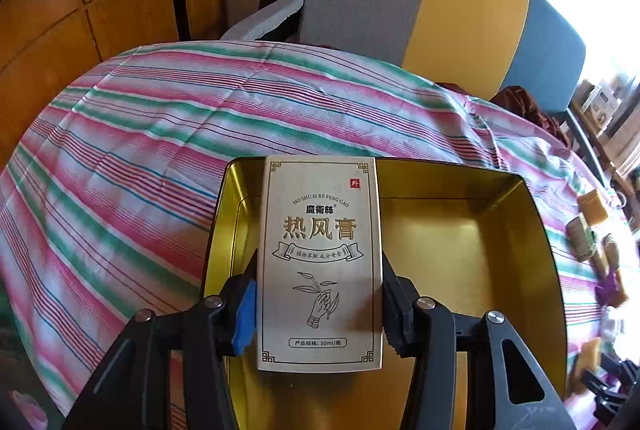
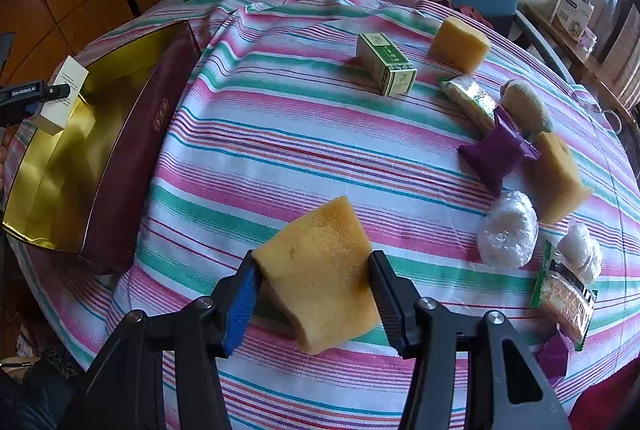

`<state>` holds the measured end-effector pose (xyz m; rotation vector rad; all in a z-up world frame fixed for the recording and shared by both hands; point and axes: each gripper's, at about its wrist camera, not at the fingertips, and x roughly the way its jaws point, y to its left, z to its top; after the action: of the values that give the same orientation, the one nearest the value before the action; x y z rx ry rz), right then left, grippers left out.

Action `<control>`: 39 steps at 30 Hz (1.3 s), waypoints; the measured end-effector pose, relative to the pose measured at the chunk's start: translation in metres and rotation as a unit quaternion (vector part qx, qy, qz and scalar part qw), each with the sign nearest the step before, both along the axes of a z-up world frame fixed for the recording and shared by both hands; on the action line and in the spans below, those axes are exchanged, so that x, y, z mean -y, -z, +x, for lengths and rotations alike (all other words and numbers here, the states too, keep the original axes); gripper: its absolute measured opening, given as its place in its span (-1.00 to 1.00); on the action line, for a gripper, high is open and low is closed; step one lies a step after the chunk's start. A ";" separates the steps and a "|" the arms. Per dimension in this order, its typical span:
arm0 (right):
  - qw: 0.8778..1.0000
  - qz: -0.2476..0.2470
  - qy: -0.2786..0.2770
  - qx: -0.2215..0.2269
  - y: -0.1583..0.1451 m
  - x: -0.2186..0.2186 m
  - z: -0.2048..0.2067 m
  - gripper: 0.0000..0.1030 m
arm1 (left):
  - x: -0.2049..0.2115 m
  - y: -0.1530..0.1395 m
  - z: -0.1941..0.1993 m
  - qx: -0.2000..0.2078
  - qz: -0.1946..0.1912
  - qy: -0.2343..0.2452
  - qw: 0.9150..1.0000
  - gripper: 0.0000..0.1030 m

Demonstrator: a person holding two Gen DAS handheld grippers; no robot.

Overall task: Organize objects
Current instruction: 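Lower the white box into the gold tray and open the left tool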

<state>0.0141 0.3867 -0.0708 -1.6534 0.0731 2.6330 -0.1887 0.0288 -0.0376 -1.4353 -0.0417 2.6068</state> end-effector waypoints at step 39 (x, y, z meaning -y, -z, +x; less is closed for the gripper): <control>1.000 0.003 0.001 0.003 0.000 -0.005 0.001 0.07 | -0.005 0.001 -0.004 -0.030 -0.063 -0.005 0.998 0.36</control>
<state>0.0150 0.3916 -0.0704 -1.6574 0.0672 2.6244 -0.1931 0.0338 -0.0387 -1.3987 0.1256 2.7016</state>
